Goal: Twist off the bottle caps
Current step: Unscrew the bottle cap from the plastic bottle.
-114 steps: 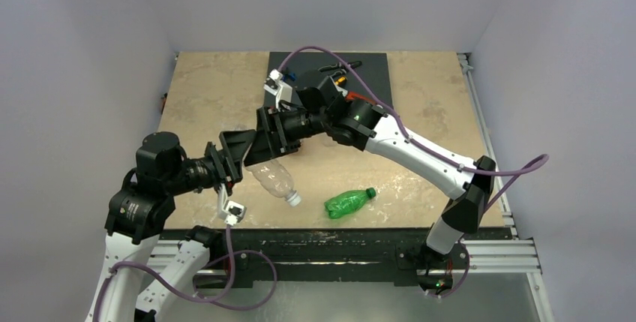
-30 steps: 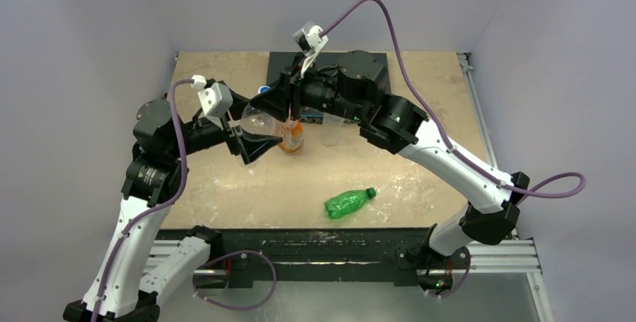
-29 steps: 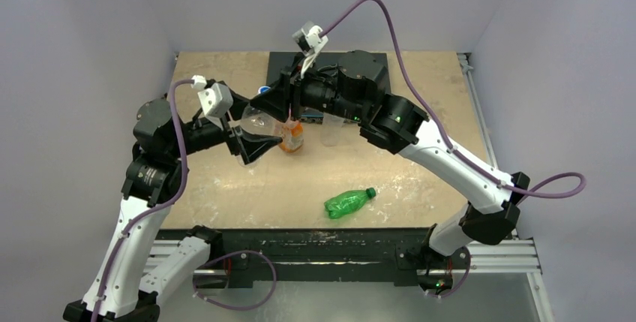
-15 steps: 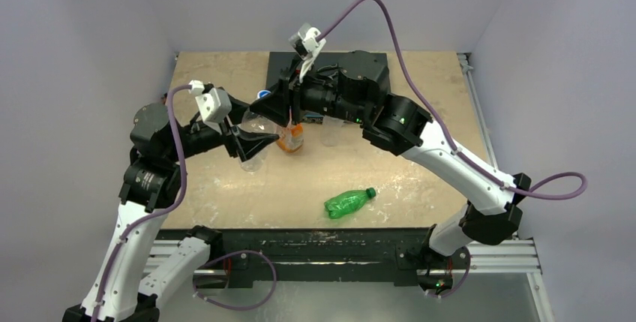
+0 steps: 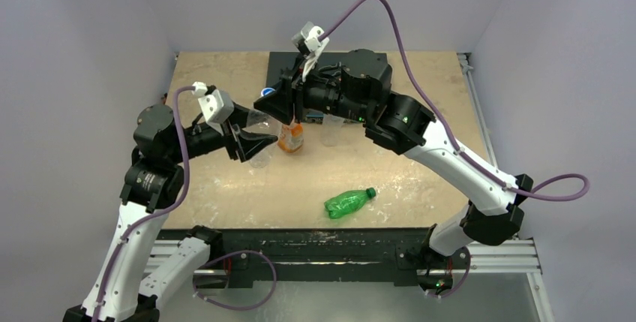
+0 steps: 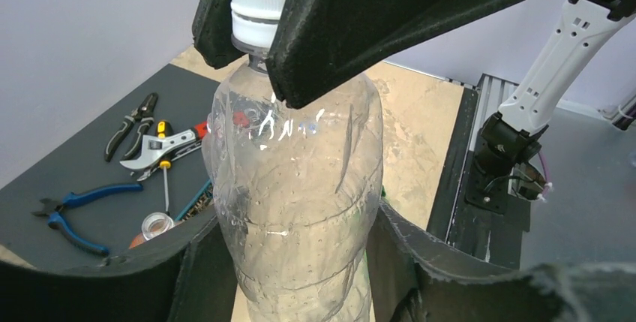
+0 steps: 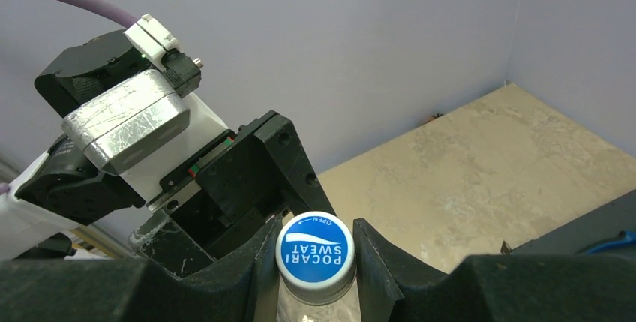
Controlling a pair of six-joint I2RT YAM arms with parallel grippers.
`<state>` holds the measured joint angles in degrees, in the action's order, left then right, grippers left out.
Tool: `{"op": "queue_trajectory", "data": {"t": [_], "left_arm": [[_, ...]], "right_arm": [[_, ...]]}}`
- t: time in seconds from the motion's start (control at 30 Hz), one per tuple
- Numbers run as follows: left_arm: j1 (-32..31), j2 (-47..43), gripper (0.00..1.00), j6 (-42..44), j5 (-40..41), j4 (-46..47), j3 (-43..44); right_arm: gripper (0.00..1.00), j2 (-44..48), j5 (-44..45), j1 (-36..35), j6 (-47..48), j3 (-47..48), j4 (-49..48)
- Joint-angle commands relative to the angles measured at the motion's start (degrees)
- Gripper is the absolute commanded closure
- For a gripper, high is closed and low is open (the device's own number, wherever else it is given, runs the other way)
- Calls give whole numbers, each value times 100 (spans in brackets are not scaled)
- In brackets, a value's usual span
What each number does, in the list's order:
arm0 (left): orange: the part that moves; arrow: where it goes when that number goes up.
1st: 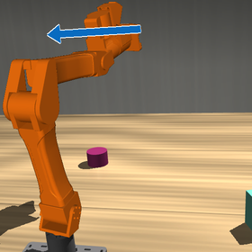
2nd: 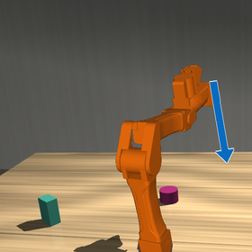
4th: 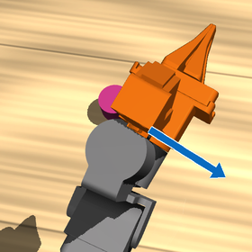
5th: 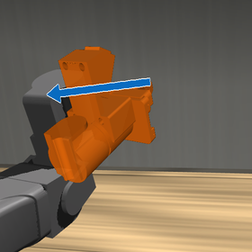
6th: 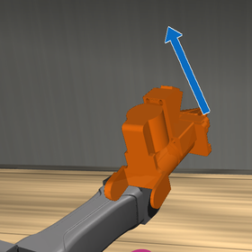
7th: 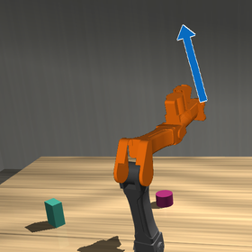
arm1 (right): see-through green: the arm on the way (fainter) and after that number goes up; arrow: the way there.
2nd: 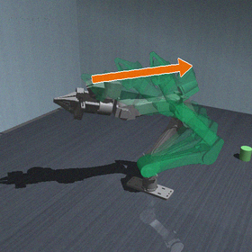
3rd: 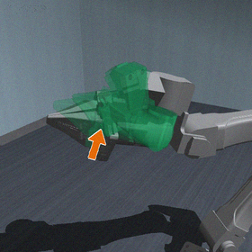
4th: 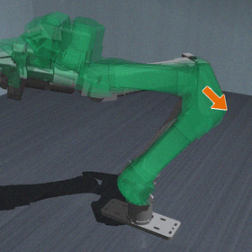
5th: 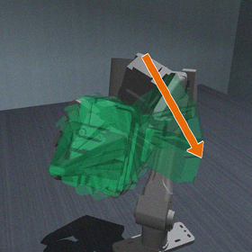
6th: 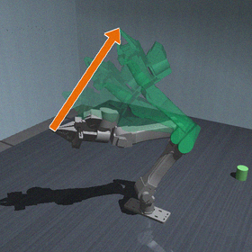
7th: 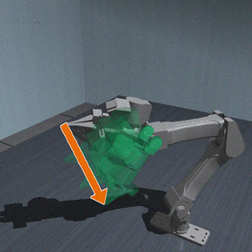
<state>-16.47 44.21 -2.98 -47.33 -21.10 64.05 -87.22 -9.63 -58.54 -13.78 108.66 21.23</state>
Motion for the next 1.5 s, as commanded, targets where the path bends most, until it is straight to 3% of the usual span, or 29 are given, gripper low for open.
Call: {"op": "queue_trajectory", "data": {"t": [0.0, 0.07, 0.13, 0.3, 0.4, 0.53, 0.67, 1.1, 1.47], "left_arm": [[3, 7, 53, -101, -253, 41, -19], [3, 57, 57, -179, -315, 56, -37], [3, 58, 57, -308, -344, 149, -77], [3, -32, 63, -441, -64, 487, -125], [3, -43, 71, -451, 264, 600, -149], [3, -98, 71, -501, 761, 812, -195], [3, -102, 73, -620, 1108, 936, -251], [3, -53, 72, -730, 1189, 924, -279], [3, -70, 73, -776, 1098, 917, -287]], "right_arm": [[82, 172, 286, 62, 212, 254, -317], [74, 164, 286, 62, 165, 265, -385], [51, 174, 367, 62, 62, 247, -491], [31, 229, 894, 62, -306, 75, -905], [37, 84, 1293, 62, -516, 240, -856], [39, -250, 1642, 54, -624, 693, -447], [39, -168, 1431, 37, -650, 509, -716], [40, -458, 972, -82, -600, 617, -767], [68, -392, 1012, -105, -569, 433, -927]]}}
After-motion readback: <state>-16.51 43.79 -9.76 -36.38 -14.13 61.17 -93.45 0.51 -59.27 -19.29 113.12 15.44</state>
